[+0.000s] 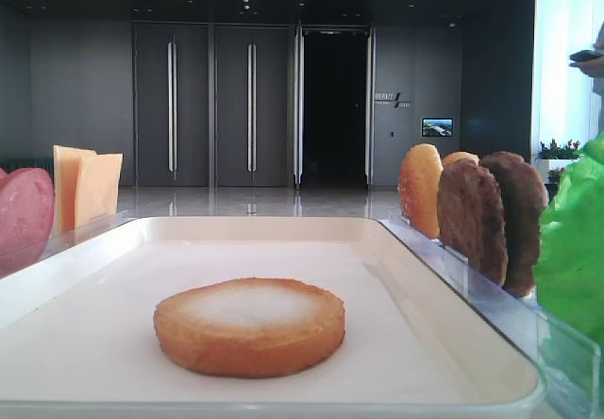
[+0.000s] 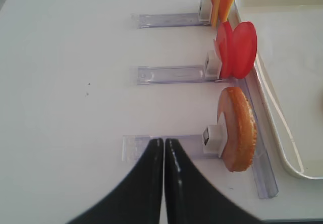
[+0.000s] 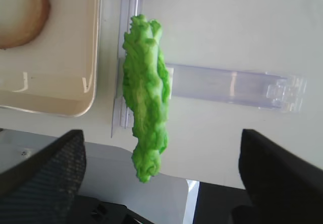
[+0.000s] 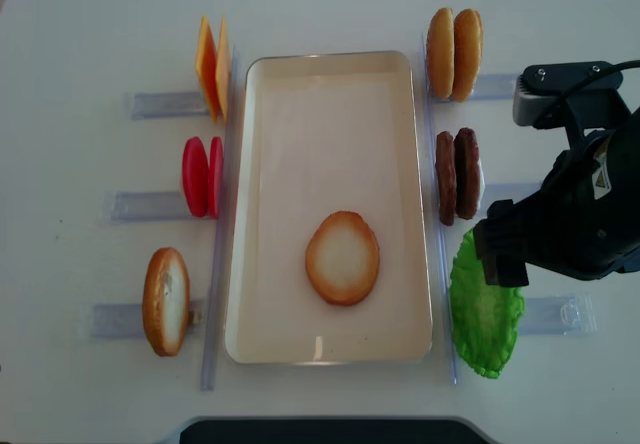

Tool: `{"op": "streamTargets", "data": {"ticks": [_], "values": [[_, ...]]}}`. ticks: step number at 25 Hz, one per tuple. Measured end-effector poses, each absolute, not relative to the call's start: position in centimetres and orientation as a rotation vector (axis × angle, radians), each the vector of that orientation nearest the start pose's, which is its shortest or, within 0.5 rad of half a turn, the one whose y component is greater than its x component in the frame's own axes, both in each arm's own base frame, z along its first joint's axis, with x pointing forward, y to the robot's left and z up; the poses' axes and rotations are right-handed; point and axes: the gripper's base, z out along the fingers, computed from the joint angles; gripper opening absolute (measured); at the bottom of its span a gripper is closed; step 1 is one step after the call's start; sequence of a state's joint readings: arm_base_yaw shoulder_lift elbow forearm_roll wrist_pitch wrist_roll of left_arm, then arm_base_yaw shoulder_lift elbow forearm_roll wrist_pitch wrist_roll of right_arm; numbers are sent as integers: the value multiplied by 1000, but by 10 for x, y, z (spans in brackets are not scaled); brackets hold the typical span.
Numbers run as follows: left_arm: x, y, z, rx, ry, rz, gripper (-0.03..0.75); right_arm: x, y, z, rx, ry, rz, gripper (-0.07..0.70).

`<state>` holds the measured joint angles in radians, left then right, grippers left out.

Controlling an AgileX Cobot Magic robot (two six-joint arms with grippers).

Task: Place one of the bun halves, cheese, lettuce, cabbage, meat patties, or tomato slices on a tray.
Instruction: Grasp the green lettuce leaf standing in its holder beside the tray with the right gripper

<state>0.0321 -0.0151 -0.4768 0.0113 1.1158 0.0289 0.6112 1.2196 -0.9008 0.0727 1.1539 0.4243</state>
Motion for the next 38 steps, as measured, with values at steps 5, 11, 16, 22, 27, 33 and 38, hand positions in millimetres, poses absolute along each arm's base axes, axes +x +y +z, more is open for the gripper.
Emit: {"op": "streamTargets", "data": {"ticks": [5,11,16,22,27,33,38], "values": [[-7,1,266,-4,2108,50,0,171,127,268,-276,3008,216,584],[-7,1,266,-4,2108,50,0,176,131,261,-320,3018,202,568],[-7,1,266,-4,2108,50,0,177,134,257,-329,3039,206,564],[-7,1,266,-4,2108,50,0,177,134,257,-339,3040,211,542],[-7,1,266,-4,2108,50,0,177,136,255,-363,3052,238,528],[-7,1,266,-4,2108,50,0,177,137,254,-378,3059,241,523],[-7,1,266,-4,2108,50,0,177,138,254,-380,3059,241,423]]}}
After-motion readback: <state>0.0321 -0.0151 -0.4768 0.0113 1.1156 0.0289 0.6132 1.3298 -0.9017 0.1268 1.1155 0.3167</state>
